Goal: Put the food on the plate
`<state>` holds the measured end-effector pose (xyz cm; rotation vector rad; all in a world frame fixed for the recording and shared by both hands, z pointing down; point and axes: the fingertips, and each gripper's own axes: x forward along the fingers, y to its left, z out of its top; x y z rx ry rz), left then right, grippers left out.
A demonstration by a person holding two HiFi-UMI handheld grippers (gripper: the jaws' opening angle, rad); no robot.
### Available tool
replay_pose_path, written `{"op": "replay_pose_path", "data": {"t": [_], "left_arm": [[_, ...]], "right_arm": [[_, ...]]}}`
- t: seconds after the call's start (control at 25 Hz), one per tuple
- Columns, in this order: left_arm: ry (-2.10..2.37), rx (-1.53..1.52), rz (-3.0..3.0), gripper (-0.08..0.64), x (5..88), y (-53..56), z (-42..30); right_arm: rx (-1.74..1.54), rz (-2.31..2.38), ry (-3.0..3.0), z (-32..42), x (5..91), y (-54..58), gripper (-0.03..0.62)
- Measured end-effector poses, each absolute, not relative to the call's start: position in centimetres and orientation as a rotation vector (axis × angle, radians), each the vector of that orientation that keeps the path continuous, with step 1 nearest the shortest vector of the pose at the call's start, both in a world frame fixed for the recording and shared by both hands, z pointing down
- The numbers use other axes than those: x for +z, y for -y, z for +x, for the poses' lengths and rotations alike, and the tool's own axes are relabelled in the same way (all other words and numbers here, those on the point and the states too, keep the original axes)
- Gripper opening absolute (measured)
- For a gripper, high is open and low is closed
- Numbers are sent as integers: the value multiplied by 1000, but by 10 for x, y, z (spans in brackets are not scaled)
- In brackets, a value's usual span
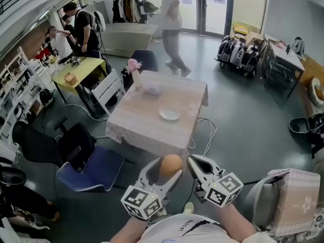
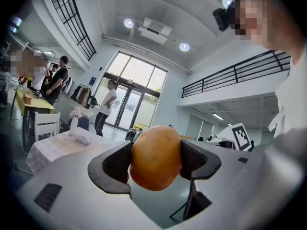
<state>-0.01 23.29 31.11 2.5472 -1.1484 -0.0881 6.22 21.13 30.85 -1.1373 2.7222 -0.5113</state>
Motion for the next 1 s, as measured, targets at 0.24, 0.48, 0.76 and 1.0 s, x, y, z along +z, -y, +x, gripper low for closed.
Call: {"op": "replay_pose_path", "data": {"t": [0.24,0.48,0.76,1.0], "left_arm": [[1183,-60,2570,328,313,-230,-1],[1228,-52,2573,328,312,-222,1],[1258,-42,2554,328,314,-214,14],[1292,-18,2522,328,322,-208,20]], "right_arm": [[-538,-1111,-2669,73,305,-209,17],[-527,-1098,-2670,79,305,-206,17],[-522,-1077,-2665,94,305,-199,17],[-551,-1072,-2662,104,313,-192,17]]}}
